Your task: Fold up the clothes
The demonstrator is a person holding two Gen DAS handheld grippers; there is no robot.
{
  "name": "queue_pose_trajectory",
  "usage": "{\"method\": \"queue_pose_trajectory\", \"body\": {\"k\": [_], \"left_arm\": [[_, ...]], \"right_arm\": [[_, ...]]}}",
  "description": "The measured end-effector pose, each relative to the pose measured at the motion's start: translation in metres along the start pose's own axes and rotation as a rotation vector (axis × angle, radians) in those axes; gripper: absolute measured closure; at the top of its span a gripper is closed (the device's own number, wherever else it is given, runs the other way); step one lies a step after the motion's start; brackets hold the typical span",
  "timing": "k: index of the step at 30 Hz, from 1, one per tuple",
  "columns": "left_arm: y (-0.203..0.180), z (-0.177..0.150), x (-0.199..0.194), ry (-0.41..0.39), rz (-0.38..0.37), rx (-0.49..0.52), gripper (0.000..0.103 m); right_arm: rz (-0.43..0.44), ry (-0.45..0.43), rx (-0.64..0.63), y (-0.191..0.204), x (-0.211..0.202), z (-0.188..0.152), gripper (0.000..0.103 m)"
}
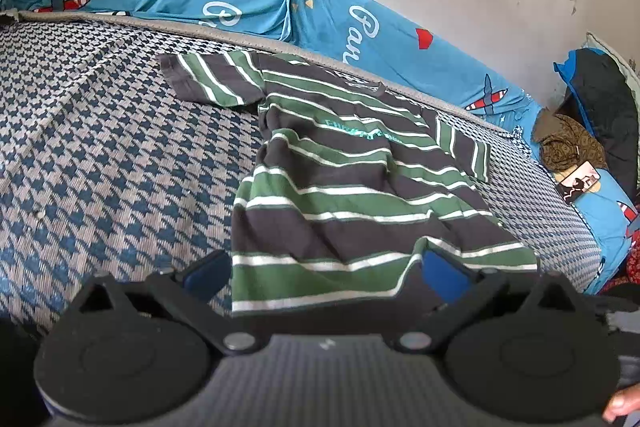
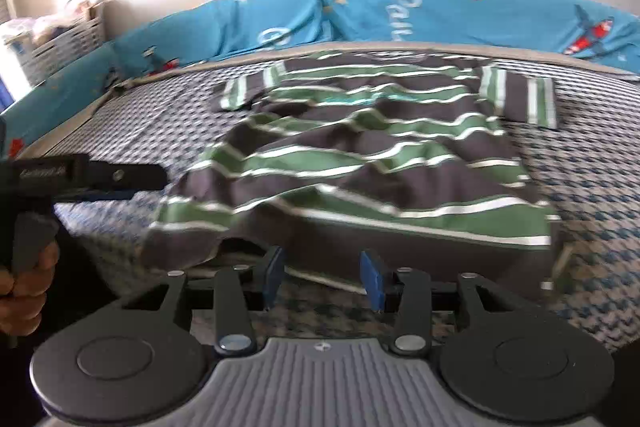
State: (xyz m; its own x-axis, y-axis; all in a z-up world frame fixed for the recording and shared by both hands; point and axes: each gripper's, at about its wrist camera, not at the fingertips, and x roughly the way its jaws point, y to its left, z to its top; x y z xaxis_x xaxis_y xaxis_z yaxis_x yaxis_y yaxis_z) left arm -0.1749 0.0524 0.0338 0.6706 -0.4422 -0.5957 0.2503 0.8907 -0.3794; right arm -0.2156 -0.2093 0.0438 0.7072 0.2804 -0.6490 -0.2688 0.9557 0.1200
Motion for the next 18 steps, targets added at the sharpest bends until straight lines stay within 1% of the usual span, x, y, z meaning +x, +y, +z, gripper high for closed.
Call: {"method": "queue_pose_trajectory", "body": {"k": [5,9,11,14,18], "left_arm": [[-0.001,-0.005,-0.004,0.014,-0.004,0.013,0.0],[-0.008,-0.011,-0.006,0.033,-0.014,0.051,0.0],[-0.012,-0.014,-0.006,0.045,-0.02,0.072,0.0],[-0.019,-0.017,-0.002,0.064,-0.026,0.11,0.0],[-0.028,-0.022,0.004,0.093,-0.029,0.165,0.0]], "right_arm": [[0.04,0.024,-0.105,0.018,0.019,0.0,0.06],[-0.033,-0.001,-0.185,0.027,0.033,0.001,0.06],[-0.055,-0.009,-0.199,0.026,0.04,0.003,0.06],[-0.105,-0.022,-0.167,0.018,0.05,0.01,0.06],[-0.139,-0.088,-0.077,-0.002,0.052,0.028,0.06]]}}
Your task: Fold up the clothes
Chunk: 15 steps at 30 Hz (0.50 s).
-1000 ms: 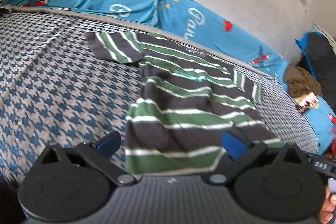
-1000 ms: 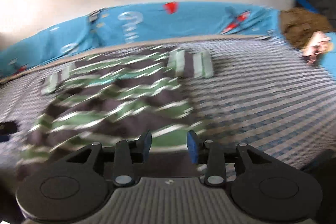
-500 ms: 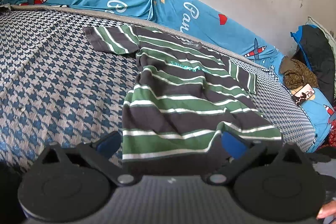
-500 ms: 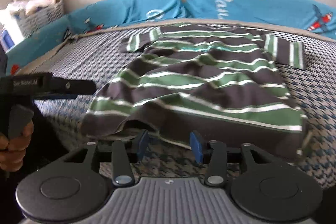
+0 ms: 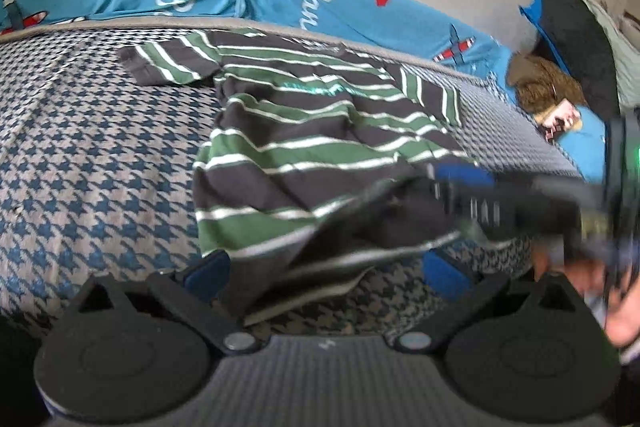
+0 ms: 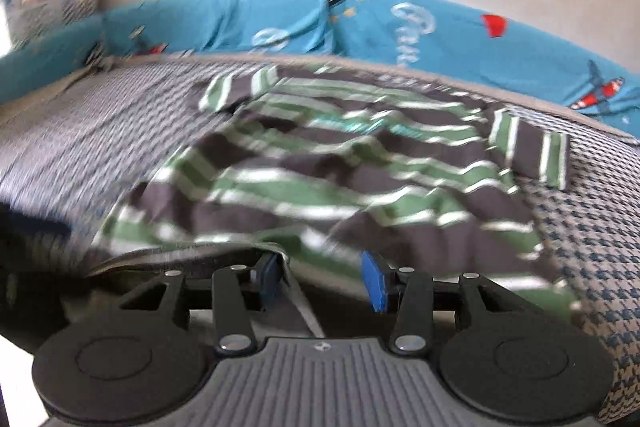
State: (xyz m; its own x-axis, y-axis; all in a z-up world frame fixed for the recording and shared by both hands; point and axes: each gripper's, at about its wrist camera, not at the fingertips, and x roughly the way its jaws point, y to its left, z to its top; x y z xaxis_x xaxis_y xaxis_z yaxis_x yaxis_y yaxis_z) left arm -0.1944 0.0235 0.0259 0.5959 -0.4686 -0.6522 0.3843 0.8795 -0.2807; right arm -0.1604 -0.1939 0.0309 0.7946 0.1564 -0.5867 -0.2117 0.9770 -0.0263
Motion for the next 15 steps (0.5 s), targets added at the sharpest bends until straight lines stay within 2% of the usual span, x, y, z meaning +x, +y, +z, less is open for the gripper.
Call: {"method": "queue_pose_trajectory", "body": {"k": [2,6,15], "left_arm": [[-0.003,-0.001,0.005,0.013,0.012,0.019,0.0],[-0.004,0.0,0.014,0.008,0.086,0.037,0.0],[0.009,0.01,0.023,-0.034,0.195,-0.009,0.0]], "right_arm": [[-0.012,-0.029,0.045,-0.01,0.001,0.009,0.06],[-0.026,-0.083,0.123,-0.029,0.001,0.027,0.06],[-0.069,-0.216,0.258,-0.062,-0.005,0.047,0.06]]}}
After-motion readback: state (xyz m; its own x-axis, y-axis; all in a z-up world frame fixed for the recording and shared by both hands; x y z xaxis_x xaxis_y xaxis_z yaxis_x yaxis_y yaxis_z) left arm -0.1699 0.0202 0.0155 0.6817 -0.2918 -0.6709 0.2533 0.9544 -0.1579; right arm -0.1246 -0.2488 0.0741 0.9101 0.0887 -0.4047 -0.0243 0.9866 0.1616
